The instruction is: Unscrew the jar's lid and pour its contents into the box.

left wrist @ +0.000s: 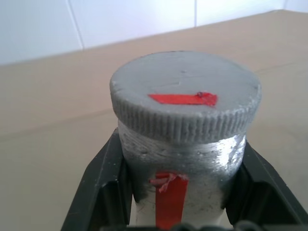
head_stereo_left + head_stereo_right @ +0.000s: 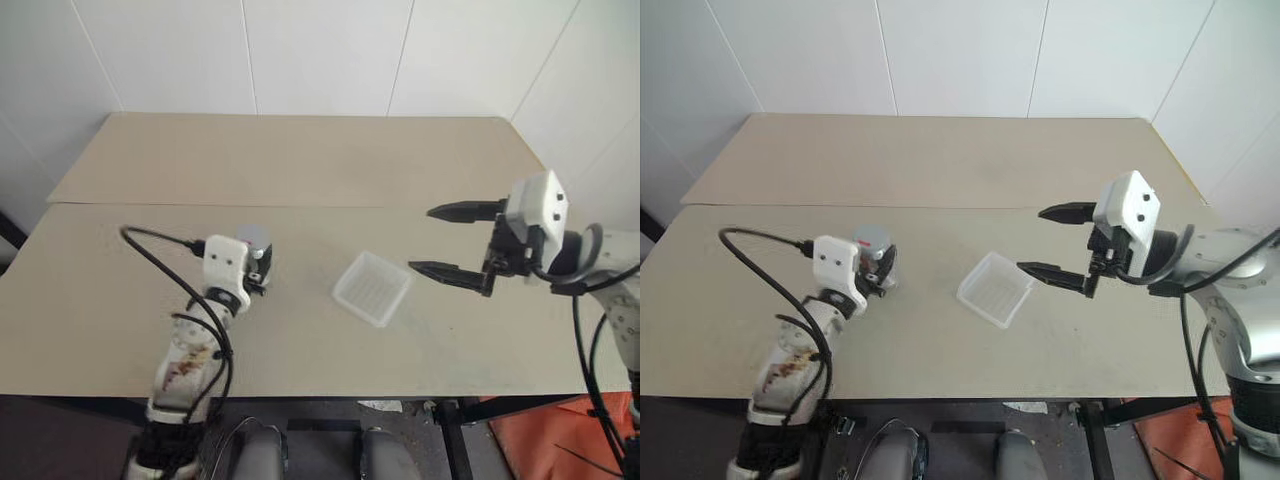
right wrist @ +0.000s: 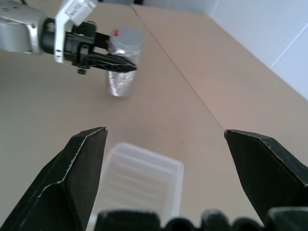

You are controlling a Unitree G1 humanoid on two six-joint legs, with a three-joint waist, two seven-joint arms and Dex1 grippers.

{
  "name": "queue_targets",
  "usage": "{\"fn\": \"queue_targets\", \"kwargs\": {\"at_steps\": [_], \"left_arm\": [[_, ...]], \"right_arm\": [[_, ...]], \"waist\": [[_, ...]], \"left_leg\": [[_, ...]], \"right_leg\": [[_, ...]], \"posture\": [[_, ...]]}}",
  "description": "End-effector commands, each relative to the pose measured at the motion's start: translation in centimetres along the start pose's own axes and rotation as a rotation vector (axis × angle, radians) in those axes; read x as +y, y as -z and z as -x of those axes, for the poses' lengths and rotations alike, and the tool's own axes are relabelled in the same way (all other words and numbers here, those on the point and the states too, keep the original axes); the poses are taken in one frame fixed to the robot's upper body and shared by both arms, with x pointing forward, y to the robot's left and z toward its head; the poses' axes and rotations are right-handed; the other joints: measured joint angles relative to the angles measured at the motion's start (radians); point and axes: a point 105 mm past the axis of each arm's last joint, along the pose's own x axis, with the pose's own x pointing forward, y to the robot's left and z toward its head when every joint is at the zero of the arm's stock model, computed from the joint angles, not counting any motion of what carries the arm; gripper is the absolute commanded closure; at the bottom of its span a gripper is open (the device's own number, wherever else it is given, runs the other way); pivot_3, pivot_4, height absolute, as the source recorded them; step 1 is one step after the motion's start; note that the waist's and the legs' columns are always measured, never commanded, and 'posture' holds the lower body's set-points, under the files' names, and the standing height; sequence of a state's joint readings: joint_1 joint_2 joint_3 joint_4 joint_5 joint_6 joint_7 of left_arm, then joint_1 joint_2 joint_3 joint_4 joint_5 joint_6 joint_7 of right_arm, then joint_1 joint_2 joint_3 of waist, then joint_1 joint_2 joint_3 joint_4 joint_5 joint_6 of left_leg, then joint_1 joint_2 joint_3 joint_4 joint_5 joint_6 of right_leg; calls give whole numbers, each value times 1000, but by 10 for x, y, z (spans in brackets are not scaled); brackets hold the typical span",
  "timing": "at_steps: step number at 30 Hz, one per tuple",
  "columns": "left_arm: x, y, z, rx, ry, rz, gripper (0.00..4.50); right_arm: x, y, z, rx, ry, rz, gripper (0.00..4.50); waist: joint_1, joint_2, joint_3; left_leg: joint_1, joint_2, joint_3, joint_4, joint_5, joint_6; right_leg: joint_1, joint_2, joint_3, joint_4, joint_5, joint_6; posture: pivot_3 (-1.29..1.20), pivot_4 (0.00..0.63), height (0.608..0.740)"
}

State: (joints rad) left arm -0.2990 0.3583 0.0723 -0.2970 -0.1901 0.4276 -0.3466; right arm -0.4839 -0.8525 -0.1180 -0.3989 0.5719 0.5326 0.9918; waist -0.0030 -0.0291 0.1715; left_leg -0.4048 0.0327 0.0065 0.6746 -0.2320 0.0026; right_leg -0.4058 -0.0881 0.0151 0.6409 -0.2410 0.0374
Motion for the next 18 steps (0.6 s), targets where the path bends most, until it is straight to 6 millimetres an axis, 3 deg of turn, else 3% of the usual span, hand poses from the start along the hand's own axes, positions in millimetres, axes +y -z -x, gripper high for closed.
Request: {"fn": "queue_targets", "kwargs": {"at_steps": [1, 4, 9, 14, 18], "left_arm": [[9, -33, -1, -47, 273, 3, 2483], [17, -53, 0, -40, 522, 20, 2483], [23, -70, -7, -38, 752, 44, 2483], [4, -81, -20, -67, 915, 11, 2483], [-9, -85, -31, -115, 967, -3, 2483]], "right_arm": [[-2, -17, -19, -64, -16, 31, 0], [-7, -30, -43, -122, -32, 16, 0], [-13, -55, -78, -201, -51, -42, 0], [-15, -83, -114, -227, -39, -96, 0], [-16, -88, -135, -182, -15, -162, 0]], "waist": [[-7, 0, 0], [-11, 0, 0], [-10, 1, 0], [-9, 1, 1], [-11, 1, 0]], "left_leg": [[-1, 0, 0, 0, 0, 0], [-1, 0, 0, 0, 0, 0], [-2, 0, 0, -1, 0, 0], [-9, 0, 0, 0, 0, 0], [-16, 0, -1, 2, 0, 0]], "right_leg": [[0, 0, 0, 0, 0, 0], [-1, 0, 0, 0, 0, 0], [-3, 0, -1, 0, 0, 0], [-9, 0, -1, 2, 0, 0], [-17, 0, -1, 8, 1, 0]], "posture": [[0, 150, 740], [0, 150, 740], [0, 150, 740], [0, 150, 740], [0, 150, 740]]}}
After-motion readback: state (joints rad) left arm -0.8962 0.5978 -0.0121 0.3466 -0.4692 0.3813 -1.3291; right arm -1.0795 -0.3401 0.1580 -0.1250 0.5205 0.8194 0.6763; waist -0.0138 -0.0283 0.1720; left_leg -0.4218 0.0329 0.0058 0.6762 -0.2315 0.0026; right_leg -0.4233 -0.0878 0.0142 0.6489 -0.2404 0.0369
